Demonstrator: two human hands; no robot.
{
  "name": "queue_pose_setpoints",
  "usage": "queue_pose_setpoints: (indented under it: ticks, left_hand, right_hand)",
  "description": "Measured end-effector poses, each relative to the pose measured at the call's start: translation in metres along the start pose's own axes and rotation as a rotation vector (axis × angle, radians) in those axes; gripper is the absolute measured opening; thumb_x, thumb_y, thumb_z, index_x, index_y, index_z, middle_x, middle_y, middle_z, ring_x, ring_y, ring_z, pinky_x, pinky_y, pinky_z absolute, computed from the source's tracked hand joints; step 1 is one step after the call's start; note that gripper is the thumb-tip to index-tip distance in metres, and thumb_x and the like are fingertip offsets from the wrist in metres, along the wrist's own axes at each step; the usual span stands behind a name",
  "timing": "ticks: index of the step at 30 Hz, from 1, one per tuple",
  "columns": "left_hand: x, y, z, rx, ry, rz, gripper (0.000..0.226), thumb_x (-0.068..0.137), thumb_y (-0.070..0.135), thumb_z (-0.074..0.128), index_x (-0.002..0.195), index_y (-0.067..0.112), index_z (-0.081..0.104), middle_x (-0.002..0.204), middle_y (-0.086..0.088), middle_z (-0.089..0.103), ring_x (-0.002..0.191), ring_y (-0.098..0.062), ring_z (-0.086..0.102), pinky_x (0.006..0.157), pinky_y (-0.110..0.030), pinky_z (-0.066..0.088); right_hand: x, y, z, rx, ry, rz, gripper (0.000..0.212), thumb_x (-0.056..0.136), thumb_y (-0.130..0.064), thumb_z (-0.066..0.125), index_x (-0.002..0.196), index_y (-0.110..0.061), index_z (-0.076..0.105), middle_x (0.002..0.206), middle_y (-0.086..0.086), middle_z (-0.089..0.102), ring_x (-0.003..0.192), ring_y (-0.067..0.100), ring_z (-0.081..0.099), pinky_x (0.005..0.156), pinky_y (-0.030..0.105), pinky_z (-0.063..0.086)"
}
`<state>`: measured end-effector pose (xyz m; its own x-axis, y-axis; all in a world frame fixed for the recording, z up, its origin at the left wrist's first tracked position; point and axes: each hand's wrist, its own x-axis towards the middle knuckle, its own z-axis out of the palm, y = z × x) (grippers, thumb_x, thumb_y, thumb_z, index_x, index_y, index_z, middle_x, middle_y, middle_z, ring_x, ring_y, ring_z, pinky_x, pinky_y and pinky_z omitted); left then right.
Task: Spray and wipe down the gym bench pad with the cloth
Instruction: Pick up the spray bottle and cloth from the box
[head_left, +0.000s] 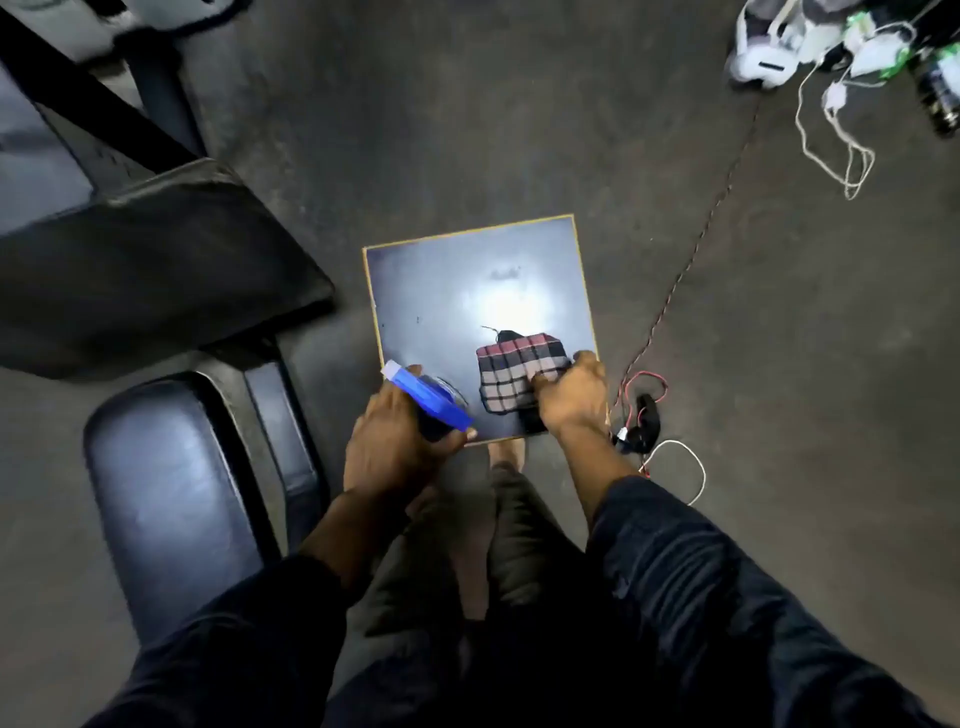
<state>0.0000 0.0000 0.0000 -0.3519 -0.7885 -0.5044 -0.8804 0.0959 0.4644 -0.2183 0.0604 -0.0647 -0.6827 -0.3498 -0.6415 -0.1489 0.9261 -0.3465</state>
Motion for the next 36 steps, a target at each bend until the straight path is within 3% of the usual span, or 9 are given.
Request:
queue_pose_setpoints:
  ticks: [3,5,11,16,21,24,28,33,36]
  left_hand:
    - [0.013,0.004,0.009,-0.092,0.041,-0.009,0.049,0.074,0.055,0.084,0.109,0.047,0.05,0.115,0.003,0.066,0.11,-0.034,0.067,0.086,-0.039,0.055]
    - [0.02,0.009,0.01,-0.121,0.045,-0.088,0.041,0.075,0.052,0.078,0.102,0.042,0.05,0.102,0.009,0.062,0.098,-0.028,0.067,0.077,-0.034,0.051]
    - [0.019,0.019,0.012,-0.127,0.094,-0.12,0.033,0.081,0.051,0.074,0.101,0.037,0.053,0.104,0.008,0.064,0.099,-0.026,0.066,0.08,-0.033,0.053]
    - [0.004,0.02,0.006,-0.228,0.114,-0.199,0.049,0.087,0.041,0.08,0.128,0.036,0.054,0.124,0.001,0.071,0.112,-0.026,0.071,0.098,-0.042,0.061]
    - [-0.022,0.006,0.003,-0.247,0.185,-0.249,0.055,0.085,0.036,0.086,0.13,0.032,0.056,0.134,-0.008,0.07,0.121,-0.035,0.07,0.103,-0.048,0.059]
    - [-0.045,-0.012,-0.003,-0.236,0.185,-0.334,0.056,0.085,0.049,0.081,0.134,0.028,0.063,0.14,-0.003,0.068,0.126,-0.03,0.067,0.104,-0.043,0.057]
    - [-0.087,-0.047,-0.006,-0.319,0.212,-0.346,0.035,0.09,0.044,0.073,0.115,0.02,0.068,0.122,-0.002,0.07,0.119,-0.028,0.07,0.099,-0.043,0.056]
    - [-0.166,-0.098,0.002,-0.411,0.42,-0.414,0.019,0.091,0.025,0.076,0.109,0.02,0.073,0.123,0.003,0.071,0.122,-0.019,0.066,0.108,-0.039,0.053]
    - [-0.229,-0.136,0.012,-0.484,0.495,-0.475,0.008,0.089,0.022,0.074,0.096,0.024,0.075,0.113,0.01,0.071,0.114,-0.013,0.066,0.099,-0.04,0.054]
  right_hand:
    - [0.021,-0.005,0.0,-0.087,-0.049,0.061,0.07,0.092,-0.035,0.081,0.144,-0.004,0.046,0.15,0.022,0.05,0.139,0.045,0.054,0.114,0.049,0.051]
    - [0.029,-0.005,0.003,-0.121,-0.074,0.088,0.072,0.091,-0.037,0.082,0.143,-0.005,0.044,0.149,0.023,0.053,0.14,0.045,0.054,0.114,0.051,0.052]
    - [0.039,-0.008,0.01,-0.075,-0.088,0.094,0.043,0.093,-0.028,0.077,0.129,-0.007,0.065,0.132,0.02,0.073,0.125,0.04,0.069,0.101,0.041,0.058]
    - [0.031,-0.008,0.011,0.076,-0.136,0.053,0.022,0.086,-0.023,0.082,0.1,-0.013,0.069,0.115,0.016,0.078,0.108,0.036,0.073,0.088,0.035,0.056]
    - [0.013,-0.008,0.016,0.252,-0.289,0.036,0.02,0.089,-0.005,0.079,0.093,-0.017,0.064,0.116,0.021,0.079,0.112,0.042,0.075,0.102,0.058,0.06]
    - [-0.003,-0.01,0.024,0.364,-0.394,0.034,0.025,0.093,0.009,0.069,0.096,-0.014,0.061,0.122,0.031,0.075,0.11,0.047,0.076,0.099,0.064,0.062]
    - [-0.039,-0.018,0.041,0.343,-0.516,-0.045,0.03,0.094,0.013,0.062,0.107,-0.013,0.062,0.115,0.02,0.077,0.078,0.018,0.081,0.055,0.03,0.065]
    - [-0.101,-0.024,0.08,0.193,-0.659,-0.129,0.04,0.097,0.015,0.056,0.129,-0.008,0.061,0.127,0.017,0.076,0.116,0.038,0.075,0.097,0.054,0.065]
    - [-0.155,-0.022,0.111,0.067,-0.734,-0.204,0.04,0.098,0.016,0.054,0.129,-0.008,0.061,0.116,0.012,0.078,0.105,0.031,0.078,0.073,0.035,0.069]
